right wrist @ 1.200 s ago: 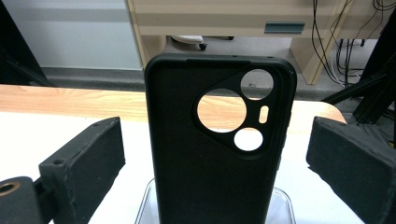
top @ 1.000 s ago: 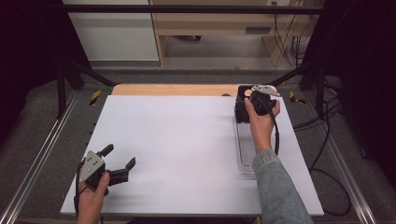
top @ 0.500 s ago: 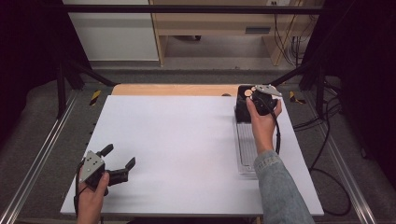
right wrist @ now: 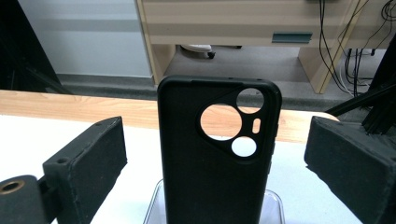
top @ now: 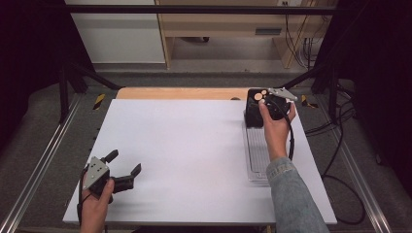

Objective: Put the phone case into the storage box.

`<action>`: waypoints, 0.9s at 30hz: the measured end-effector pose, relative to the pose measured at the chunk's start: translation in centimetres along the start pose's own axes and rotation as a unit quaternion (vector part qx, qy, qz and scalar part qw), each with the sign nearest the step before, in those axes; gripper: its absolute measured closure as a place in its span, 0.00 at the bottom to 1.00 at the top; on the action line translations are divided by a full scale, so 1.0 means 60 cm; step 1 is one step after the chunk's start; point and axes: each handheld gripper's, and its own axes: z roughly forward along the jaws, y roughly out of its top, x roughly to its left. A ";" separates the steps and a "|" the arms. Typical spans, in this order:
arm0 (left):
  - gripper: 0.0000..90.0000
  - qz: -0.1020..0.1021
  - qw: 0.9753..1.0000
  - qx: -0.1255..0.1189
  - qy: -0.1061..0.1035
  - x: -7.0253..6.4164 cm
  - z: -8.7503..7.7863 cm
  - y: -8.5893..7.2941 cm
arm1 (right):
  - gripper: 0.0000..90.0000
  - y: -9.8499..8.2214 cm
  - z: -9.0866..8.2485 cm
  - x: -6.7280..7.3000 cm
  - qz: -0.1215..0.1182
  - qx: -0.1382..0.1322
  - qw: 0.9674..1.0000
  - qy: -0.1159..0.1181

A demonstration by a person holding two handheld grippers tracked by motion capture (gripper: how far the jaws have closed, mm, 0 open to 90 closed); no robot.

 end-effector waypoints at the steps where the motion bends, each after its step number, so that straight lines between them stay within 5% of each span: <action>1: 0.04 0.000 1.000 0.000 0.000 0.000 0.000 0.000 | 0.07 0.001 -0.001 -0.001 0.003 -0.002 1.000 0.001; 27: 0.04 0.000 1.000 0.002 0.001 0.000 -0.001 -0.001 | 0.08 0.007 -0.033 -0.012 0.015 -0.023 0.999 0.033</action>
